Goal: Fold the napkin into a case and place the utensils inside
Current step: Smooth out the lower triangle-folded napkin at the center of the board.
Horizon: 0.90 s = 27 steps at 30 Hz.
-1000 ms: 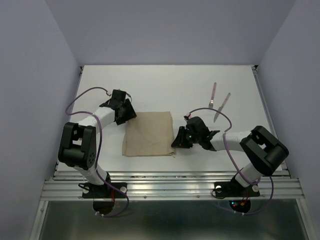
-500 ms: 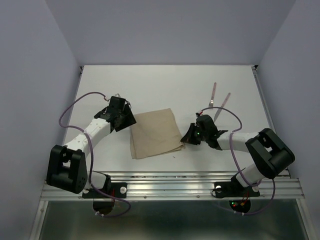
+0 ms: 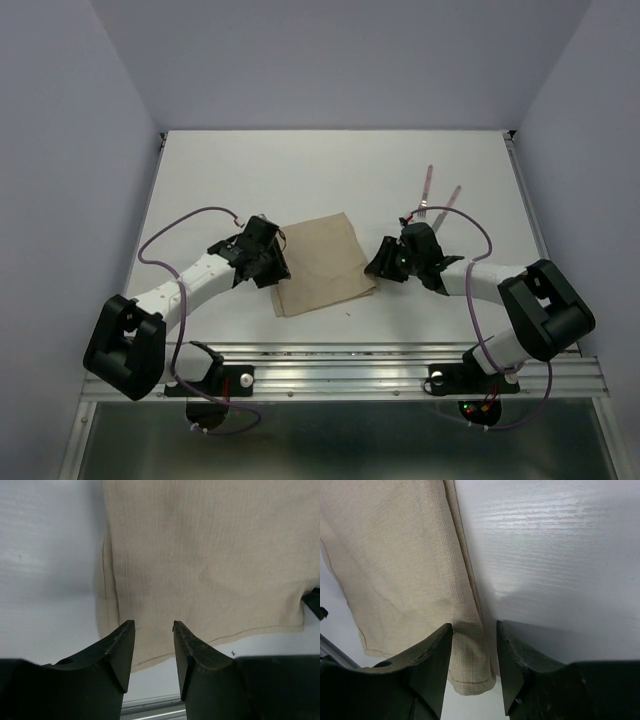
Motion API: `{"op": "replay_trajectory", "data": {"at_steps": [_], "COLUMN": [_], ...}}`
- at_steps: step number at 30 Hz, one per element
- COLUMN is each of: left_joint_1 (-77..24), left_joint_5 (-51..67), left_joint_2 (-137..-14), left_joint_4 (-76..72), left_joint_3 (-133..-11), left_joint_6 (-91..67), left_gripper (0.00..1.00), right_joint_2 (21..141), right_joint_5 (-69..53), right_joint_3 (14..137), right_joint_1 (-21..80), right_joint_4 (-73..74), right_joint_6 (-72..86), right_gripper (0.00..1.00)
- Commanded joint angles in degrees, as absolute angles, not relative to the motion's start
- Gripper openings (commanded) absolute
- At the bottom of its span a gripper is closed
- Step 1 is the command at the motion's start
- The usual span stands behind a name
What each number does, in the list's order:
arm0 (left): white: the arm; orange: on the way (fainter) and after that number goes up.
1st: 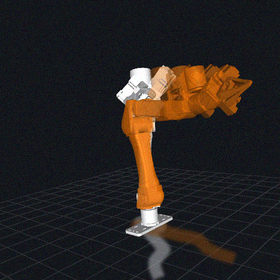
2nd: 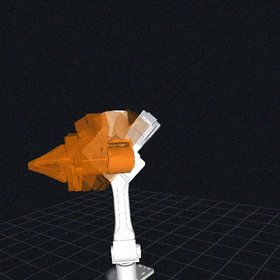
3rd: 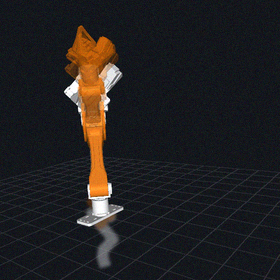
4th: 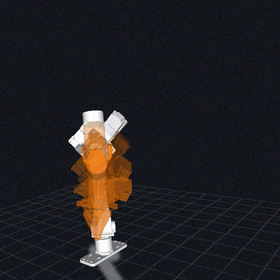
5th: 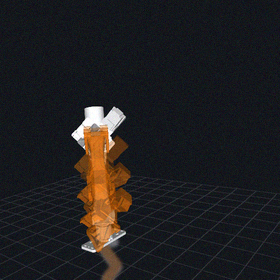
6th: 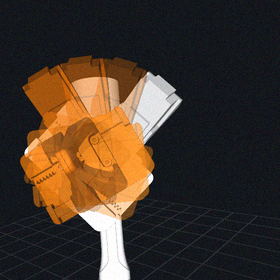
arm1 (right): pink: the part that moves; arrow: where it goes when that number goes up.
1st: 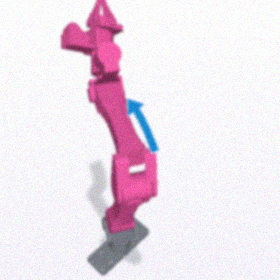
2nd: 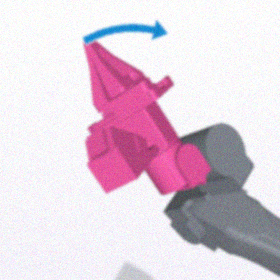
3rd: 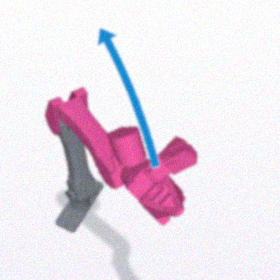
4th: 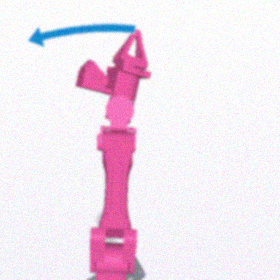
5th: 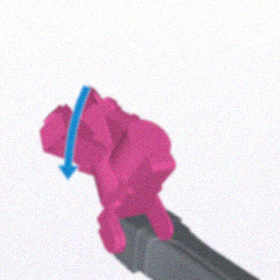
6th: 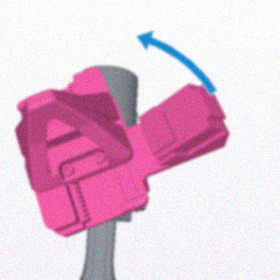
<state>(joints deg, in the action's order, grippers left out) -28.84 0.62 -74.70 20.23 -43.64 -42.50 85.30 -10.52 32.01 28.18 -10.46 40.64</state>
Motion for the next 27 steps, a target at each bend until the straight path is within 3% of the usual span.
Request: {"op": "replay_trajectory", "data": {"at_steps": [1,4,27], "left_joint_1": [-31.37,-33.13,-36.30], "left_joint_5": [0.62,0.62,-1.41], "left_joint_2": [-69.36,-67.42,-72.42], "left_joint_4": [24.08,24.61,22.15], "left_joint_3": [-40.61,-37.89,-33.84], "left_joint_6": [-50.00,-53.52,-56.78], "left_gripper": [0.46,0.41,0.43], "right_joint_2": [83.76,82.97,81.83], "right_joint_5": [-7.82,-7.38,-5.63], "right_joint_3": [32.52,32.69,33.92], "right_joint_1": [27.86,27.86,27.86], "right_joint_4": [-6.42,-5.54,-2.90], "right_joint_6": [38.50,38.50,38.06], "right_gripper": [0.47,0.47,0.48]}}
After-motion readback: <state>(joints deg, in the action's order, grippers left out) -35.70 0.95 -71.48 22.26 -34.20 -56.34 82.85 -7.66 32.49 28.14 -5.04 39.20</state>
